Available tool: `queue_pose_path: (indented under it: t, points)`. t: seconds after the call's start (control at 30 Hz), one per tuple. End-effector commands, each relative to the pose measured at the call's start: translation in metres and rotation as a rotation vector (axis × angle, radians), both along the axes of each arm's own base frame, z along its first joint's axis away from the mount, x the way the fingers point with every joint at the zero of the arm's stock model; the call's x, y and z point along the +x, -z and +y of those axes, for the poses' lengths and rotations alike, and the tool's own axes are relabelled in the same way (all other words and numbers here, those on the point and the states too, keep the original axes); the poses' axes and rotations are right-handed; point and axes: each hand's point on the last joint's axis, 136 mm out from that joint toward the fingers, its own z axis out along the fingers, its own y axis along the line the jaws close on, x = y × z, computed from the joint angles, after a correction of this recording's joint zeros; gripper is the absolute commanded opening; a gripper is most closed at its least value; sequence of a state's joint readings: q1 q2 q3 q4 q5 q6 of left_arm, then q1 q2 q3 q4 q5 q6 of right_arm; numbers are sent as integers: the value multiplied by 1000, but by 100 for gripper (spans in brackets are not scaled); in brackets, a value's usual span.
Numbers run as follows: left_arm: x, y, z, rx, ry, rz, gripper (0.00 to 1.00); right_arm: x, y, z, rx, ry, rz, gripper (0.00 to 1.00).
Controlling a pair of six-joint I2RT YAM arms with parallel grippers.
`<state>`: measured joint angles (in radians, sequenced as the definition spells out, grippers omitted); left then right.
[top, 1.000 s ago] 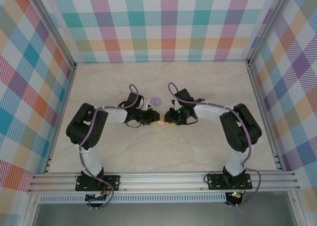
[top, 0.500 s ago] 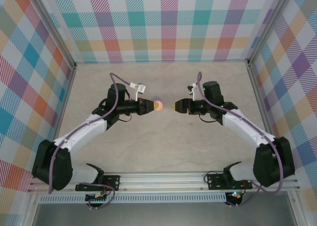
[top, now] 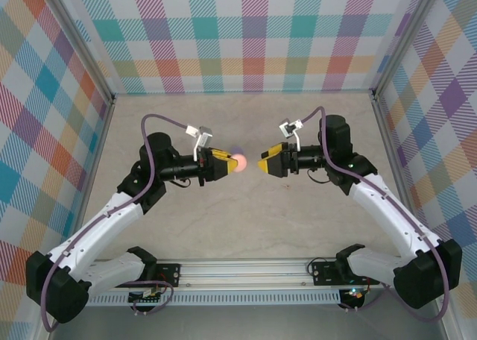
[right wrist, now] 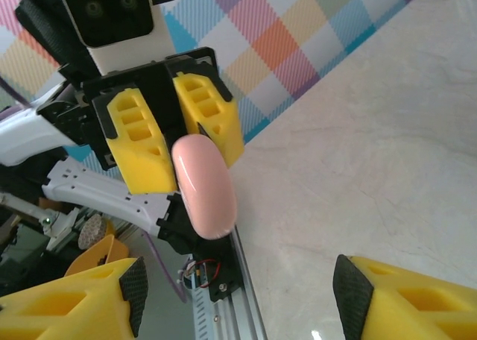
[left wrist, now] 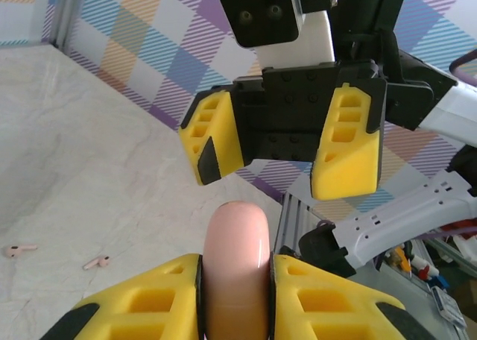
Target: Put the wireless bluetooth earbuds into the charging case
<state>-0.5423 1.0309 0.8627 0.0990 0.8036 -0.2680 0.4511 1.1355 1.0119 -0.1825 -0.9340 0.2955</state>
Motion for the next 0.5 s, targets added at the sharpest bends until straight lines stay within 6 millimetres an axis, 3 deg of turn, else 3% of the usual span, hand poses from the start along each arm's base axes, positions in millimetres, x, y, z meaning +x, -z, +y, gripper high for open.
queue_pose_path:
  t: [0.0,0.47]
  points:
    - [-16,-22,-5,-13,59,-85,25,-12,-18,8,21,-77,-54,68]
    - [-30,-31,-15,-17,103,-118,26,-28,-20,26,0,-177,-69,60]
